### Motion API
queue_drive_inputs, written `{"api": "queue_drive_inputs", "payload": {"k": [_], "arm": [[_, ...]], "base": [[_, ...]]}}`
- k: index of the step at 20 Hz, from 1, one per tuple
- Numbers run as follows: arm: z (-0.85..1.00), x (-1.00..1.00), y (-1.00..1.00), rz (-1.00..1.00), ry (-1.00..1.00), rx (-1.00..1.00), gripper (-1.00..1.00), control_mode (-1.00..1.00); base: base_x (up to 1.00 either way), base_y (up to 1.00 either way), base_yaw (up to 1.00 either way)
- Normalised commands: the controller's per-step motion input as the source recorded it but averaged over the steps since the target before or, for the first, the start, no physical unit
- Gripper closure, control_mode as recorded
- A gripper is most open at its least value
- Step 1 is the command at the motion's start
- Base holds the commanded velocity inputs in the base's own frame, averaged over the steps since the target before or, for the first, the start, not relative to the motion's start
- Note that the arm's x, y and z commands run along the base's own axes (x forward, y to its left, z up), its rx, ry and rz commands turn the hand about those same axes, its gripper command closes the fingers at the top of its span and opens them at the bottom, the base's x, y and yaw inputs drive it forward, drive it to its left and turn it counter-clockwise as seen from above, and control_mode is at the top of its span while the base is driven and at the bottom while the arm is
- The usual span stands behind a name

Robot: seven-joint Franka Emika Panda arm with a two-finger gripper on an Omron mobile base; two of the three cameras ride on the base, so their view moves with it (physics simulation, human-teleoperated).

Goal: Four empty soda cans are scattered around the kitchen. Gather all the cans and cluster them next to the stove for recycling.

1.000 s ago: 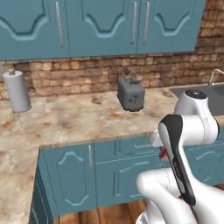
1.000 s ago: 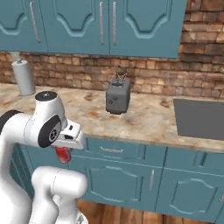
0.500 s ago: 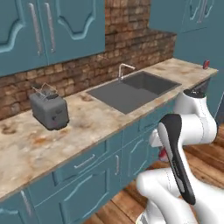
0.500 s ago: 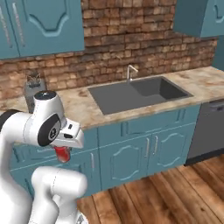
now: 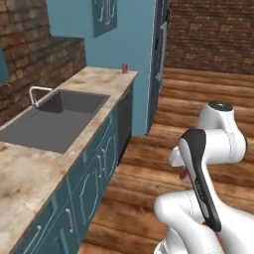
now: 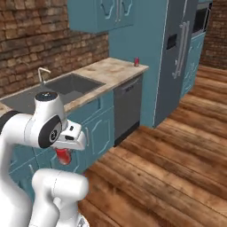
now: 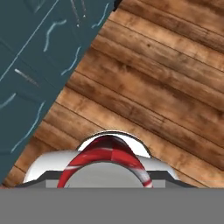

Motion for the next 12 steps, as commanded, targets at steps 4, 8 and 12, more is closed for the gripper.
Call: {"api": "queue_drive_inputs", "payload": {"k": [4,8,12], "arm": [[0.00,0.00,0.00,0.00,0.00,0.00,1.00,1.00],[0.00,0.00,0.00,0.00,0.00,0.00,1.00,1.00],[0.00,0.00,0.00,0.00,0.00,0.00,1.00,1.00]], "base": [[0.00,-0.50,-0.84],[0.07,-0.48,-0.82],[0.91,-0.13,-0.54]]}}
